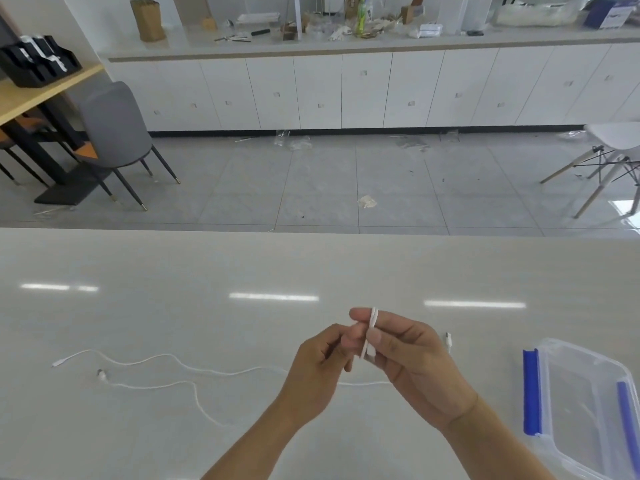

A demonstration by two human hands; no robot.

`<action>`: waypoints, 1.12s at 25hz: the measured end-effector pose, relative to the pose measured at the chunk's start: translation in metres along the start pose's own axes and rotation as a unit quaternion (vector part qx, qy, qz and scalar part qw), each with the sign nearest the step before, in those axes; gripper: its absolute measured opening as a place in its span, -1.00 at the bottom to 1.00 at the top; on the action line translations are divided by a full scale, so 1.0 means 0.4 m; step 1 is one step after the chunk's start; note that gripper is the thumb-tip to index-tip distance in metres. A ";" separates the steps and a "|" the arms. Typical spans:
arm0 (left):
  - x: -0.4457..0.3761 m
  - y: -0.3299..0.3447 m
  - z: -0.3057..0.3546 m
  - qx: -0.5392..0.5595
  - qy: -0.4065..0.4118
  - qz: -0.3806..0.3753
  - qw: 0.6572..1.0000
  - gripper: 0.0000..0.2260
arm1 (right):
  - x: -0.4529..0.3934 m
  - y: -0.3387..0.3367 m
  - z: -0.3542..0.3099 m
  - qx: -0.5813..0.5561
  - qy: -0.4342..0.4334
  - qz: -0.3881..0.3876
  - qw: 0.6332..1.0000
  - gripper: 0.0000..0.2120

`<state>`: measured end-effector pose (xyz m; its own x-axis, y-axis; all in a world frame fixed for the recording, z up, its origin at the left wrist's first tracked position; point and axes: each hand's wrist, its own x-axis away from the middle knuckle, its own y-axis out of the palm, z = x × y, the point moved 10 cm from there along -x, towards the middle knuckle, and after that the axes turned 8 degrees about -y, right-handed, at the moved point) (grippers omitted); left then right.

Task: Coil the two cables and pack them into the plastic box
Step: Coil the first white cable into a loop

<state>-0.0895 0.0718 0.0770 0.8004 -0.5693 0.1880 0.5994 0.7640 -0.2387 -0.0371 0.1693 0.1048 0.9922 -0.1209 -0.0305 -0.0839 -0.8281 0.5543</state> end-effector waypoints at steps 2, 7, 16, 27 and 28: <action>0.012 0.031 -0.021 -0.034 -0.009 0.006 0.999 -0.74 | -0.012 -0.030 -0.001 -0.011 -0.012 0.054 0.998 -0.71; 0.042 0.052 -0.047 -0.130 -0.037 -0.005 0.991 -0.82 | -0.007 -0.101 0.004 0.103 -0.056 0.146 0.982 -0.79; 0.050 -0.067 0.125 -0.372 0.068 -0.027 0.925 -0.82 | 0.009 -0.048 0.050 0.399 0.031 -0.086 0.912 -0.79; -0.016 -0.120 0.184 -0.101 0.079 -0.100 0.987 -0.91 | 0.043 0.064 -0.001 0.216 0.073 -0.161 0.960 -0.78; -0.020 -0.115 0.168 -0.068 0.073 -0.090 0.991 -0.90 | 0.038 0.065 -0.011 0.193 0.060 -0.146 0.968 -0.74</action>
<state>-0.1240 0.0615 0.1506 0.6672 -0.7379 0.1017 0.7201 0.6041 -0.3415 -0.0236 0.1484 0.1222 0.9804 0.1949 -0.0287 0.1968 -0.9631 0.1834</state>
